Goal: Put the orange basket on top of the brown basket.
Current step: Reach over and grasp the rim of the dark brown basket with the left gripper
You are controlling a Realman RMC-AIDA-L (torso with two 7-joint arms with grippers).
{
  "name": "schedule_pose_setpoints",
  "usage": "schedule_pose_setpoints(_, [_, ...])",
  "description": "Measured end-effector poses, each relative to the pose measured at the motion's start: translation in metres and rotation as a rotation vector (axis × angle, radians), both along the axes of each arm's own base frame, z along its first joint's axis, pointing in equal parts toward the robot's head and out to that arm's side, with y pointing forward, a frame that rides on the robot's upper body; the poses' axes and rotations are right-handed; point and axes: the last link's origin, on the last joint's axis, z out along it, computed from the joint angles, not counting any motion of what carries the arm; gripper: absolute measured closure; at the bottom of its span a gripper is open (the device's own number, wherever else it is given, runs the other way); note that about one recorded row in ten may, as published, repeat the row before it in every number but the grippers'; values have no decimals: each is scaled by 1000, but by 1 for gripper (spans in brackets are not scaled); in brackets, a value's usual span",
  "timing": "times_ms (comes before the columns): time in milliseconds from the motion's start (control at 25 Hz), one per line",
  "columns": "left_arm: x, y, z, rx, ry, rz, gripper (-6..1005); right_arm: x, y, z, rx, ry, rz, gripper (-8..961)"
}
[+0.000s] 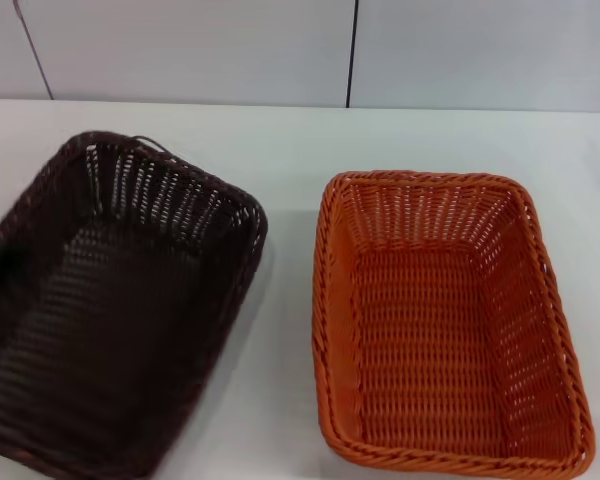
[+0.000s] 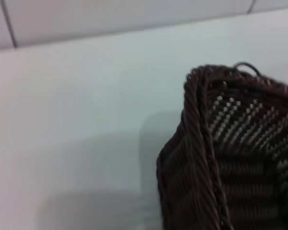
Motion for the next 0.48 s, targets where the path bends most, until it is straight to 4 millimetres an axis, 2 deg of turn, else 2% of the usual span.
schedule_pose_setpoints(200, [-1,15,31,-48,-10,-173,805,8,-9,1,7,6,-20,240])
schedule_pose_setpoints(480, [4,37,56,-193,71,-412,806,23,-23,1,13,13,-63,240])
